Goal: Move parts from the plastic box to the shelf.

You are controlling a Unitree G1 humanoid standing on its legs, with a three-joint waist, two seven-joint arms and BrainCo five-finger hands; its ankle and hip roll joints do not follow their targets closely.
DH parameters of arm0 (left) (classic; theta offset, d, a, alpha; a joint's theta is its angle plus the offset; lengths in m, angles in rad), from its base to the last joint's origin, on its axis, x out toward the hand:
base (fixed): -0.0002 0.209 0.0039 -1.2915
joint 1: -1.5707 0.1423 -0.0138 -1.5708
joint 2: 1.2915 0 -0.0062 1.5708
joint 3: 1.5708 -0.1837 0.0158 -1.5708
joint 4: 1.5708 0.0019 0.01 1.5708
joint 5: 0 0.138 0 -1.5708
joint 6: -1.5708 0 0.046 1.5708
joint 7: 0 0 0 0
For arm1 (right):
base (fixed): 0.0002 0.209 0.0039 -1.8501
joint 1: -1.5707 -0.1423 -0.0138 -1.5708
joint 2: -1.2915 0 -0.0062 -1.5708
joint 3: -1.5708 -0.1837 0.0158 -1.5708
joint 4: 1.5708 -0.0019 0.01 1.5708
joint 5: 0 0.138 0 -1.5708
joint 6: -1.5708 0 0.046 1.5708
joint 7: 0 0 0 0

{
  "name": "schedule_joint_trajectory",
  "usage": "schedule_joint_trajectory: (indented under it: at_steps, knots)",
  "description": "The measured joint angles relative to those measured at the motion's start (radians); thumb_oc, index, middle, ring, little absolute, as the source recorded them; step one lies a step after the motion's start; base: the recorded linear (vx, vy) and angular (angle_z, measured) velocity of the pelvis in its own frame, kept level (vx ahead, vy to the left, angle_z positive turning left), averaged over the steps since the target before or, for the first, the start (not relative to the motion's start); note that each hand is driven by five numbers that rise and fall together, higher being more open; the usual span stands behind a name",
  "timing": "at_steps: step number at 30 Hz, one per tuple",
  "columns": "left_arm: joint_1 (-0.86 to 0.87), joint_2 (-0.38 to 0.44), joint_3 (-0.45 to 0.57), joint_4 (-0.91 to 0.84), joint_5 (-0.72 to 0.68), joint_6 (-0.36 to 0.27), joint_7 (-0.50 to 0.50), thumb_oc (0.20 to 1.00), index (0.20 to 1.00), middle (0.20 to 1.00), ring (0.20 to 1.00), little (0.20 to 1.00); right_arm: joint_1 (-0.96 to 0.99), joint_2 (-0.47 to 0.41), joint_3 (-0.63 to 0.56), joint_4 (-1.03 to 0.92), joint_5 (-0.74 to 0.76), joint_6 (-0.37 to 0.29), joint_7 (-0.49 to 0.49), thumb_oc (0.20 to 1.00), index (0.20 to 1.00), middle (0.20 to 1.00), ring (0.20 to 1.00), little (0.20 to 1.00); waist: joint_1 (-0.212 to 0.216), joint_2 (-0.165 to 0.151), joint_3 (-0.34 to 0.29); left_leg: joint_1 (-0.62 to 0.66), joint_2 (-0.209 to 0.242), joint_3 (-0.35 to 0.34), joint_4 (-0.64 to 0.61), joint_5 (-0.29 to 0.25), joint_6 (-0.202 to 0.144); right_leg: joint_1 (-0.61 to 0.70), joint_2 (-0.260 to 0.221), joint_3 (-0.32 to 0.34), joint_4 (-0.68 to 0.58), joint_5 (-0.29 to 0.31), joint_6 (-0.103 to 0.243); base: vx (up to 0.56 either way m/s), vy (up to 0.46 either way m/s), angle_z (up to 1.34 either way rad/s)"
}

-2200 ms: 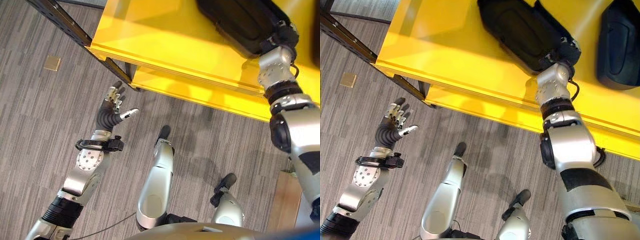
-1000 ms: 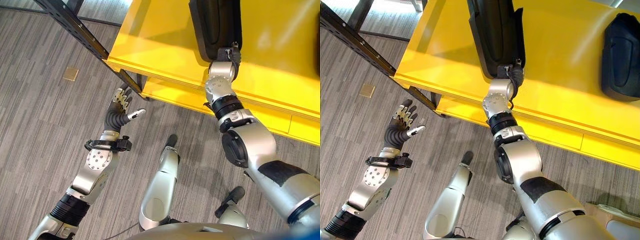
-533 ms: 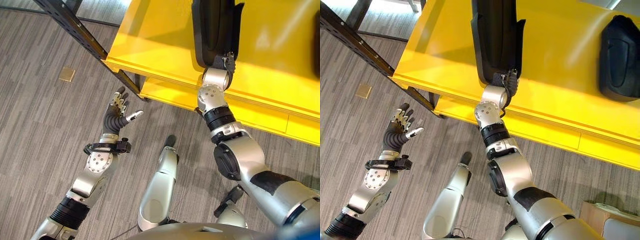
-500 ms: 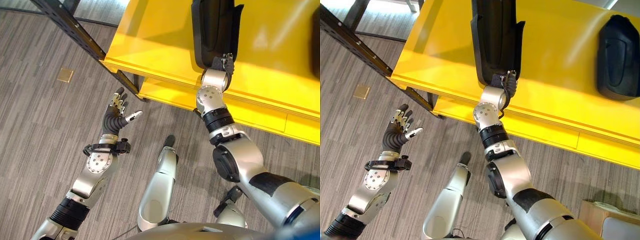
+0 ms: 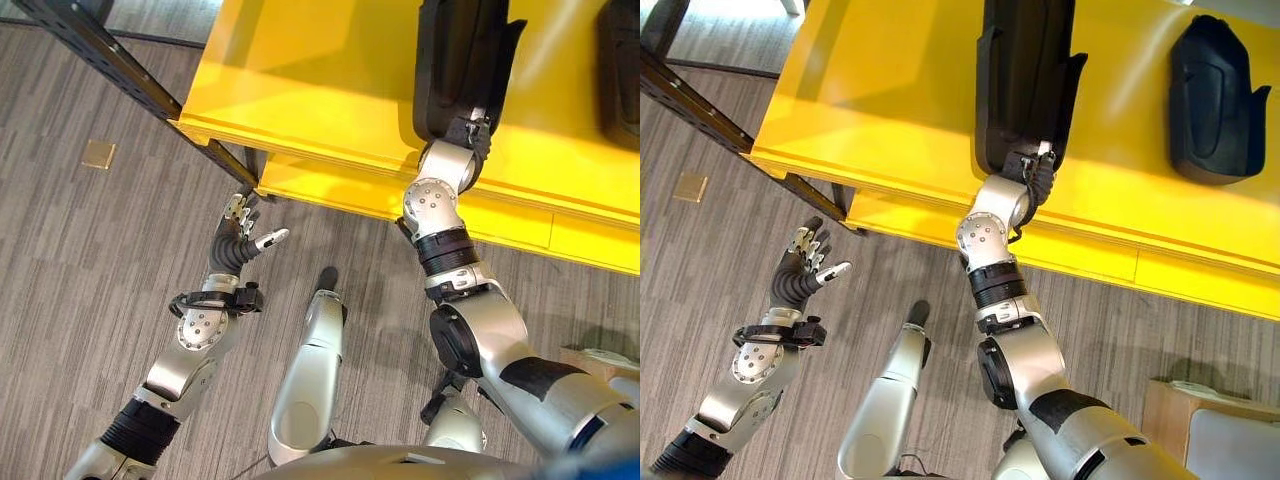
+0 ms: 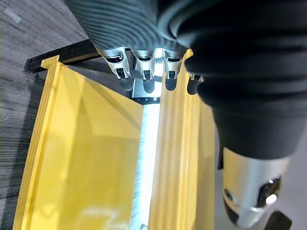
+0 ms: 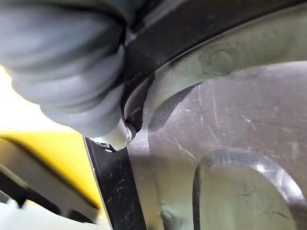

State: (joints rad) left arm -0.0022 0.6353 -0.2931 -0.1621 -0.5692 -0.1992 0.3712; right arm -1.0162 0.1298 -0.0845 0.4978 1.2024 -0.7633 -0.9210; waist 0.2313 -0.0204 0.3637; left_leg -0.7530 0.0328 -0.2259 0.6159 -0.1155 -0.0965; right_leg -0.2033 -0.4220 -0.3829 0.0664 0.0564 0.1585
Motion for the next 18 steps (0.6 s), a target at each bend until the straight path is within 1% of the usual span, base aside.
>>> schedule_joint_trajectory:
  at_steps: [3,5,7,9,18]
  knots:
    - [0.001,0.000,-0.002,0.000,0.000,0.001,0.005,1.000,1.000,1.000,1.000,1.000,0.040,-0.014,0.014,-0.031,-0.049,-0.008,-0.016,0.200,0.200,0.200,0.200,0.200,-0.011,-0.003,0.002,0.000,0.003,0.002,-0.001,-0.001,-0.001,0.000,0.001,0.003,0.000,0.000,0.000,0.00,-0.004,-0.02]
    - [0.002,-0.001,-0.002,0.001,0.000,0.001,0.007,1.000,1.000,1.000,1.000,1.000,0.045,-0.013,0.015,-0.044,-0.055,-0.010,-0.031,0.200,0.200,0.200,0.200,0.200,-0.020,-0.003,0.003,0.000,0.006,0.005,-0.001,-0.001,-0.002,-0.002,0.002,0.009,0.001,0.000,0.000,0.00,-0.004,-0.07]
    - [0.001,-0.001,-0.002,0.001,-0.001,0.007,0.007,1.000,1.000,1.000,1.000,1.000,0.061,-0.016,0.014,-0.067,-0.088,-0.013,-0.065,0.200,0.200,0.200,0.200,0.200,-0.029,-0.002,0.003,0.001,0.012,0.014,-0.001,-0.001,-0.007,-0.009,0.002,0.017,0.000,0.001,-0.001,0.01,-0.003,-0.11]
    - [0.000,-0.001,-0.002,0.001,-0.001,0.019,0.007,1.000,1.000,1.000,1.000,1.000,0.065,-0.021,0.014,-0.071,-0.088,-0.015,-0.072,0.200,0.200,0.200,0.200,0.200,-0.032,-0.002,0.003,0.002,0.015,0.020,-0.001,-0.002,-0.007,-0.014,0.002,0.023,0.001,0.002,-0.002,0.00,-0.003,-0.09]
    - [0.002,-0.002,-0.001,0.010,-0.009,0.020,0.008,1.000,1.000,1.000,1.000,1.000,0.065,-0.026,0.014,-0.069,-0.089,-0.018,-0.095,0.200,0.200,0.200,0.200,0.200,-0.050,-0.003,0.004,0.003,0.019,0.024,0.001,-0.005,-0.007,-0.016,0.004,0.028,0.000,0.003,-0.003,0.00,-0.001,-0.01]
